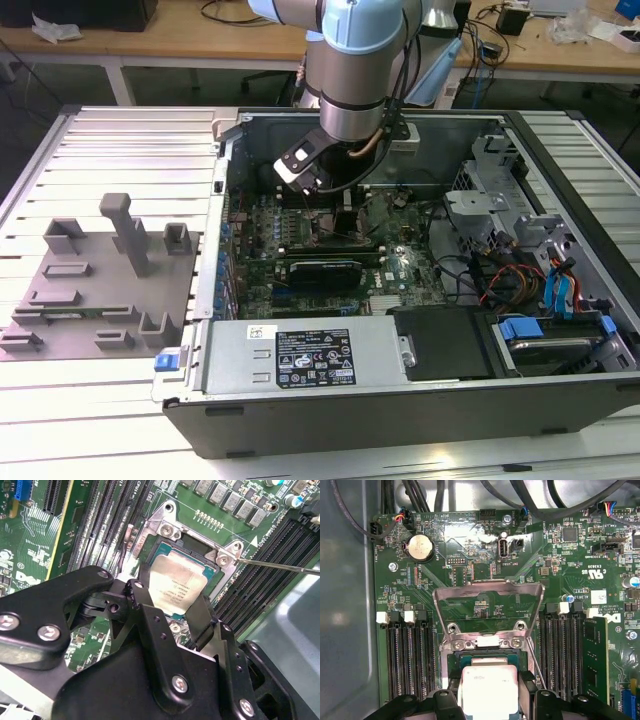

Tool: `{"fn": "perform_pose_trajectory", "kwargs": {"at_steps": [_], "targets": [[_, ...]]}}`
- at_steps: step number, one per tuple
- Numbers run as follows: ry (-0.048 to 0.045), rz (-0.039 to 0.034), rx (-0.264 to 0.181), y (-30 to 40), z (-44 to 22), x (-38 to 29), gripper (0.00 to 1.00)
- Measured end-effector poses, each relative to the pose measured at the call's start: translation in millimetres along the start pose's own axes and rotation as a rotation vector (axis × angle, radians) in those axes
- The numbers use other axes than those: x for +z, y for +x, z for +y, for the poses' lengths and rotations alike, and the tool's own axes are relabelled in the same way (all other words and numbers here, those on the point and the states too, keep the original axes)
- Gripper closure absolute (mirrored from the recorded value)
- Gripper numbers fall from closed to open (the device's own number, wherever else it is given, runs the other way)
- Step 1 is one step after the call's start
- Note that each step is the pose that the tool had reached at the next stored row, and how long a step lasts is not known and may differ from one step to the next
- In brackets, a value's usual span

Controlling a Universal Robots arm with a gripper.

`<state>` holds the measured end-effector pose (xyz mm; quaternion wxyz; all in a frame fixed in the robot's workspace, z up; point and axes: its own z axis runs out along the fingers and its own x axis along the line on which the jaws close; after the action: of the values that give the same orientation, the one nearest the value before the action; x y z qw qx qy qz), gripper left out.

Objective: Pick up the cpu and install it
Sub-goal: 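Place the cpu into insertion slot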

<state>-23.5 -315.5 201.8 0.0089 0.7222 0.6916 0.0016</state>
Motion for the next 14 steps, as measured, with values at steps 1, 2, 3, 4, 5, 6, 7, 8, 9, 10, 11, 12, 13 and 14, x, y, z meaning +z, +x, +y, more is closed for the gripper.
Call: {"fn": "perform_pose_trajectory", "kwargs": {"at_steps": [1, 2, 3, 4, 5, 6, 7, 8, 9, 10, 11, 12, 13, 14], "targets": [[0.0, 0.0, 0.0, 0.0, 0.1, 0.0, 0.47], [0.0, 0.0, -0.001, 0.0, 0.2, 0.0, 0.47], [0.0, 0.0001, -0.001, 0.0, 0.2, 0.0, 0.47], [0.0, 0.0001, -0.003, 0.0, 0.3, 0.0, 0.47], [0.0, 0.0001, -0.004, 0.0, 0.3, 0.0, 0.47], [-0.0001, 0.0001, -0.005, 0.0, 0.3, 0.1, 0.47], [0.0, 0.0, -0.005, 0.0, 0.3, 2.2, 0.47], [0.0002, 0.001, -0.005, 0.0, 0.2, 4.6, 0.47], [0.0001, 0.0012, -0.005, 0.0, 0.2, 4.7, 0.47], [0.0, 0.0012, -0.005, 0.1, 0.3, 4.7, 0.47], [0.0, 0.0012, -0.005, 0.0, 0.2, 4.7, 0.47], [0.0, 0.0012, -0.005, 0.0, 0.2, 4.8, 0.47], [0.0, 0.0012, -0.005, 0.1, 0.2, 4.8, 0.47], [0.0, 0.0013, -0.005, 0.1, 0.2, 4.8, 0.47]]}}
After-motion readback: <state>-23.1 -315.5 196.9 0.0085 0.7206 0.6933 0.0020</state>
